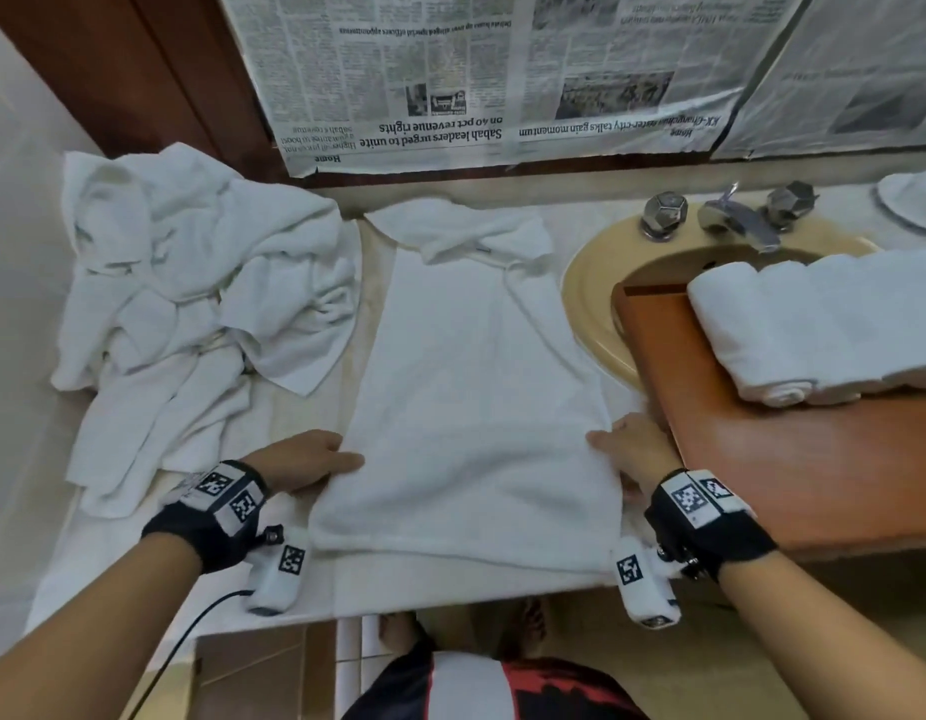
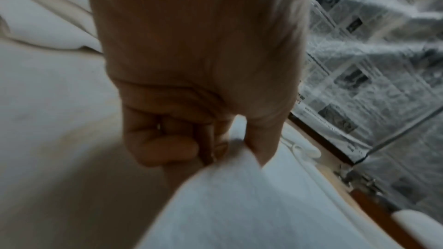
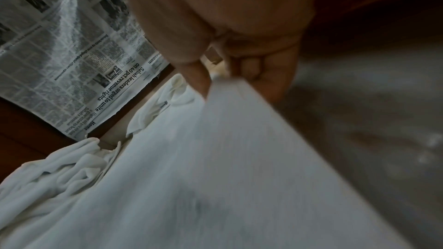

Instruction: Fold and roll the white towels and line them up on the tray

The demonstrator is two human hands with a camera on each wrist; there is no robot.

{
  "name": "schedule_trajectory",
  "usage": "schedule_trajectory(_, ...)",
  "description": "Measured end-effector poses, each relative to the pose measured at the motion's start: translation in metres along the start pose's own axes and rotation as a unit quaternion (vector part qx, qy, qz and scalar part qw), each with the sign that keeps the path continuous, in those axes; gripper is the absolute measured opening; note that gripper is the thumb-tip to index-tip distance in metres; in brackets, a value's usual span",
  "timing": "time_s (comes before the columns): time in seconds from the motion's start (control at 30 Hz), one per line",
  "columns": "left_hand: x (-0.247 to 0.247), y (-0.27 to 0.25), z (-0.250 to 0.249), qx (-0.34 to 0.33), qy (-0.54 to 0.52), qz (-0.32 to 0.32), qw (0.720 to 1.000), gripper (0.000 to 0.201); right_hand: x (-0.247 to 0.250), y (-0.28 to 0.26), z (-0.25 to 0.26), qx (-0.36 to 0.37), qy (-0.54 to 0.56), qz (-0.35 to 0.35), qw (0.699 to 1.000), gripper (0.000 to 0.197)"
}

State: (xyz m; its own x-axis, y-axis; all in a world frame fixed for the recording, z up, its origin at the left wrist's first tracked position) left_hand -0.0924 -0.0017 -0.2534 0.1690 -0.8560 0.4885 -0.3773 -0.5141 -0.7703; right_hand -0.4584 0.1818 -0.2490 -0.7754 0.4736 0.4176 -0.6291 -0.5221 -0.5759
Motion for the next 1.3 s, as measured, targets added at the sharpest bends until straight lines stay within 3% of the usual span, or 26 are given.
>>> schedule_trajectory(0.1,-0.016,0.002,0.017,0.048,0.080,0.055,0.994,0.034,-0.010,-0.005,-0.013,-0.037,-0.078,0.049,0.995,0.014)
schedule_trajectory(0.2,-0.006,0.011,0.008,0.044,0.093,-0.013,0.995,0.038,-0.007,-0.001,-0.009,0.003,-0.089,0.024,0.996,0.020)
schedule_trajectory(0.33,0.022,0.013,-0.018,0.020,0.087,-0.145,0.985,0.034,-0.014,-0.008,-0.004,0.018,0.066,0.031,0.997,0.013)
schedule_trajectory(0.43,0.026,0.011,-0.016,0.031,0.016,-0.128,0.991,0.033,0.002,-0.017,0.013,0.075,0.168,-0.019,0.983,0.018)
schedule_trajectory(0.5,0.021,0.007,-0.007,0.051,0.021,-0.072,0.996,0.035,0.011,-0.013,0.012,0.079,0.141,-0.047,0.986,0.025)
schedule_trajectory(0.6,0.012,0.003,-0.004,0.079,0.083,-0.010,0.993,0.039,-0.003,0.001,-0.009,-0.017,0.010,0.010,1.000,0.024)
schedule_trajectory(0.7,0.025,0.007,-0.020,0.069,0.100,-0.080,0.989,0.045,-0.008,0.010,-0.017,-0.064,-0.011,0.015,0.998,0.044)
schedule_trajectory(0.8,0.037,0.009,-0.031,0.048,0.116,-0.154,0.980,0.037,-0.009,0.011,-0.002,-0.047,0.002,-0.001,0.999,0.038)
schedule_trajectory(0.93,0.035,0.004,-0.011,0.061,0.081,-0.136,0.985,0.025,-0.006,0.014,0.005,-0.047,-0.082,0.011,0.995,0.040)
schedule_trajectory(1.03,0.026,0.003,0.003,0.071,0.069,-0.100,0.990,0.027,-0.002,0.016,-0.005,-0.069,-0.106,0.011,0.992,0.046)
schedule_trajectory(1.17,0.035,0.008,-0.013,0.065,0.104,-0.170,0.978,0.045,-0.011,0.018,0.009,-0.050,-0.020,0.001,0.999,0.034)
schedule_trajectory(1.3,0.044,0.012,-0.024,0.050,0.087,-0.228,0.968,0.042,-0.022,0.023,0.036,0.012,-0.011,0.024,1.000,0.030)
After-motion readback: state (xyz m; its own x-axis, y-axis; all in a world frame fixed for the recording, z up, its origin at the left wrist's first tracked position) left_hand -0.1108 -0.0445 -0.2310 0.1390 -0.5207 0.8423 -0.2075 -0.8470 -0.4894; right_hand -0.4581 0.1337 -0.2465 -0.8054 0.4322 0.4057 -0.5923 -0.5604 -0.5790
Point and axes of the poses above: each hand's wrist, its own y-axis towards the middle knuckle, its own x-axis out of the back of the hand, z = x × y, the point moved 10 cm from there along y, towards the middle knuckle, and after that the axes turned 10 degrees about y, right-handed, at the moved point
